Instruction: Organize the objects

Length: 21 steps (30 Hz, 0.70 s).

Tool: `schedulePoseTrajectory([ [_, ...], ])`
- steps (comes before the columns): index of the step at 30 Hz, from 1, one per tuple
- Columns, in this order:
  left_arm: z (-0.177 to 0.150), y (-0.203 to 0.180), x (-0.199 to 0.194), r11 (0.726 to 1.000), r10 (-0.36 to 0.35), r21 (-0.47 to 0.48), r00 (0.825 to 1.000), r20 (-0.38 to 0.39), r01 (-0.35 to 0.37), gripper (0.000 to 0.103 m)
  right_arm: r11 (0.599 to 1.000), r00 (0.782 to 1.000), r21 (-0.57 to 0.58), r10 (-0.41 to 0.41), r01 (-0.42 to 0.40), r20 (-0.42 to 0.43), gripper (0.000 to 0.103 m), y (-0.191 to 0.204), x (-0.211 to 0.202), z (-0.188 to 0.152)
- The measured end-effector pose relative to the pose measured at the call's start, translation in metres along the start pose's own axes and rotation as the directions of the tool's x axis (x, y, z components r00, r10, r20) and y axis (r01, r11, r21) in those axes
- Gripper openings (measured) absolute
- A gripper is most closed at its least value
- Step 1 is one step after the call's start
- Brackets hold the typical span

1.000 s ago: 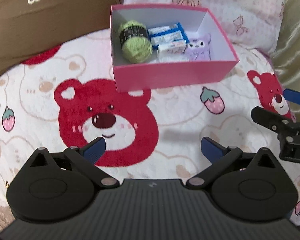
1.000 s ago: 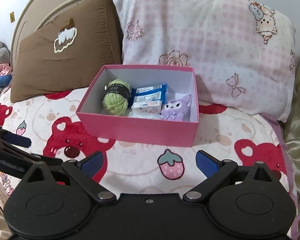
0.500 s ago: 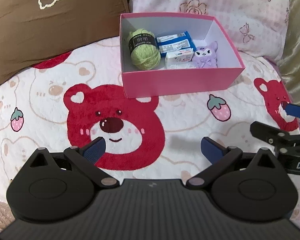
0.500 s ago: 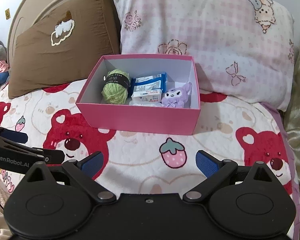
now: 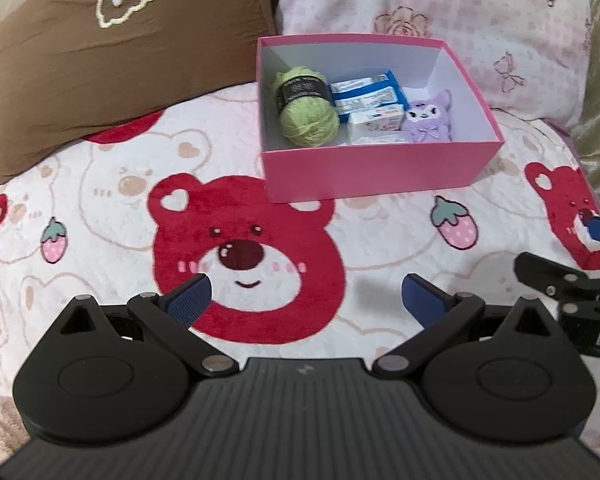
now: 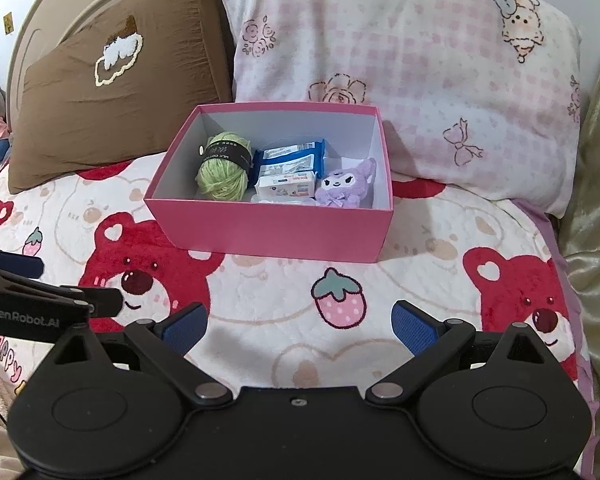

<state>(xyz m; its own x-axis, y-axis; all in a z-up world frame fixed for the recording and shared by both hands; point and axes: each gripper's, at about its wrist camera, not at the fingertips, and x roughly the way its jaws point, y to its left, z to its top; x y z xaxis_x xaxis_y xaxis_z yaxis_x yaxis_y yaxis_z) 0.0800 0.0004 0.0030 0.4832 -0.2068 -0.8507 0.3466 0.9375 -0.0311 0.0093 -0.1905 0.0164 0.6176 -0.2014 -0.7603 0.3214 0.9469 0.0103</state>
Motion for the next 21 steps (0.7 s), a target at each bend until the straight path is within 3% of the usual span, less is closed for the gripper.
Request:
schedulePoseTrajectory([
  [21,-0.003,0.002,0.001,1.0,-0.004,-0.011,0.998,-0.063,0.004,0.103,0.998,0.998,0.04,-0.057,0.057,-0.011,0.1,-0.009,0.01,-0.011],
])
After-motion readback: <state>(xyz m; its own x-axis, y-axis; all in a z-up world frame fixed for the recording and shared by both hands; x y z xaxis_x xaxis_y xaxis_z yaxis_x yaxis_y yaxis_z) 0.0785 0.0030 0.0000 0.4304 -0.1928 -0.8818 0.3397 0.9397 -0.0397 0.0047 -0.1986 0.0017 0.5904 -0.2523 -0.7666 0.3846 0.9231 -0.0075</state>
